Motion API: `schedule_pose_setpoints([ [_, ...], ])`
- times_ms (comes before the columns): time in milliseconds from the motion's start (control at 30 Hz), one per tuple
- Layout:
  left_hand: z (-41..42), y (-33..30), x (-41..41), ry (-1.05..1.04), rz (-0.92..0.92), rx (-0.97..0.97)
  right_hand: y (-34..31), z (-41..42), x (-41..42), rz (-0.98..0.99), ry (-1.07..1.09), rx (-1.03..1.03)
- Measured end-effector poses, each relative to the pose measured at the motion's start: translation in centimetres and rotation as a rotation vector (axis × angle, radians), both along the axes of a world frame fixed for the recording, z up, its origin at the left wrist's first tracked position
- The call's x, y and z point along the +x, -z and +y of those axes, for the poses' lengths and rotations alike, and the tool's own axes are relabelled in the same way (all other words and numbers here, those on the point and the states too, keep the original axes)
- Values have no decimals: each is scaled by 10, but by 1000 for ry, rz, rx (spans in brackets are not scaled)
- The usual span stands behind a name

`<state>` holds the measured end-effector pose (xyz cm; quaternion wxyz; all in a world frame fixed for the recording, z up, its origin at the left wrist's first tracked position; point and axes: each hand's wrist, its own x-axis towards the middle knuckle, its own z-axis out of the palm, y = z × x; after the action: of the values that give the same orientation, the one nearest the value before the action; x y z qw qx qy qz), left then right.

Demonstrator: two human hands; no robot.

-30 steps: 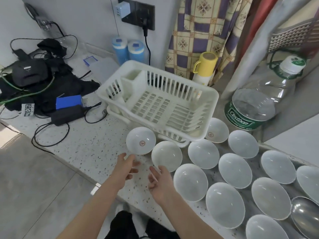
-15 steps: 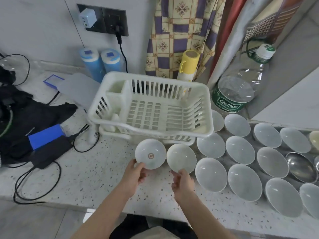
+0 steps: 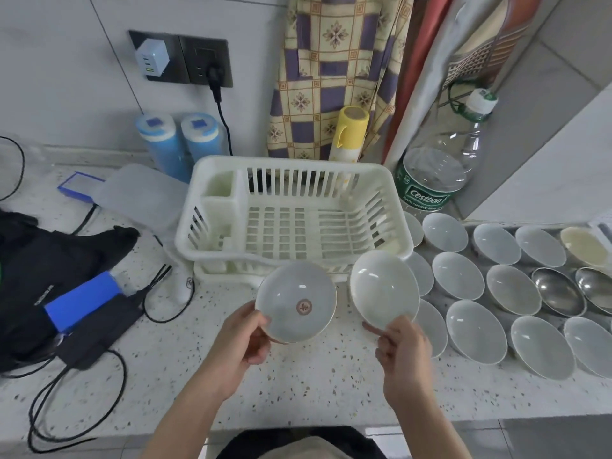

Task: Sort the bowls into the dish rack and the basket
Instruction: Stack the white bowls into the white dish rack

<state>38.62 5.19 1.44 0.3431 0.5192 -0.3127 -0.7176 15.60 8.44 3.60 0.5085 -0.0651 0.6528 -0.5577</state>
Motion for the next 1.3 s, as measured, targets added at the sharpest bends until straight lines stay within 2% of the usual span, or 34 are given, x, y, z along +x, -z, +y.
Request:
schedule_pose_setpoints([
  [167, -29, -26, 12, -88, 8, -110, -41, -51, -4, 144, -76, -188],
  [267, -54, -35, 23, -150, -38, -190, -52, -92, -1, 245, -191, -218],
  [433, -98, -43, 42, -260, -100, -268, -45, -164, 8, 439, -457, -112],
  [567, -137, -47, 49, -319, -167, -294, -28, -215, 21, 515, -674, 38],
  [867, -196, -24, 46, -379, -192, -262, 32, -258, 58, 492, -814, 155],
  [1300, -218, -2, 36, -327, -156, -219, 73, -267, 80, 306, -753, 217],
])
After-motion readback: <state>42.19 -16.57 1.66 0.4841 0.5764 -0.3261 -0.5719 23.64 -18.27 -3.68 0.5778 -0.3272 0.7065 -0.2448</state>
